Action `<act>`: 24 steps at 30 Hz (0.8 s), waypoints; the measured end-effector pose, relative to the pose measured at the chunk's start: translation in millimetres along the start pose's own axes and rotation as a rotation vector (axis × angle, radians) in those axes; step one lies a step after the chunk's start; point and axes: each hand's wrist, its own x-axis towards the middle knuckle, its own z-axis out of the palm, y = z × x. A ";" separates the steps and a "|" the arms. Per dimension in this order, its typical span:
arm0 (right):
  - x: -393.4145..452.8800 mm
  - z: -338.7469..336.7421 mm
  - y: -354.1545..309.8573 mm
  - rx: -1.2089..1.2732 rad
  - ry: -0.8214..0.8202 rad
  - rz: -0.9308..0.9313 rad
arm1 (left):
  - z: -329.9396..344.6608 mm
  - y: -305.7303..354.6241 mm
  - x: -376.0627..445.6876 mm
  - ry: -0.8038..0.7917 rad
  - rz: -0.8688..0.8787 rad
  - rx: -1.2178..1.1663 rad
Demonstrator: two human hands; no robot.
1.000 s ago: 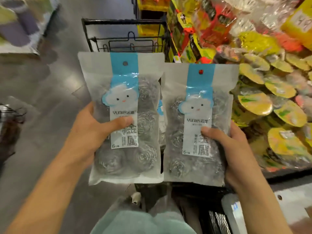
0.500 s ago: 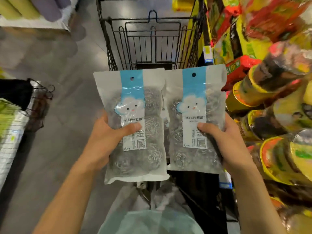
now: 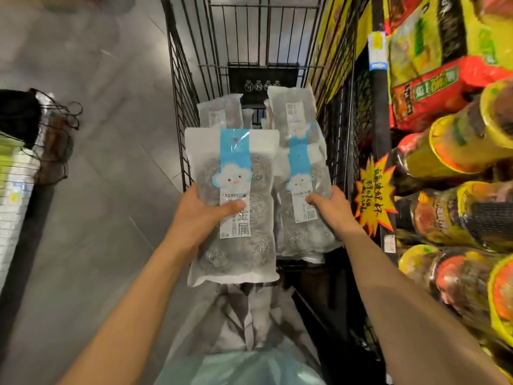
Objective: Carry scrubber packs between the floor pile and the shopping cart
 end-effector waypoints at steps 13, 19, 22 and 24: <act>2.7 10.8 -1.7 -0.739 0.191 -0.326 | -7.7 5.0 1.6 0.019 -0.025 0.007; -4.7 -7.6 -18.2 -0.773 0.138 -0.499 | 4.1 -13.3 26.7 -0.039 -0.024 0.151; -12.2 -11.9 -29.5 -0.750 0.155 -0.523 | 11.6 -31.7 46.8 -0.060 -0.032 0.286; -20.2 -12.7 -34.2 -0.766 0.164 -0.539 | 13.2 -45.3 57.6 -0.069 -0.071 0.374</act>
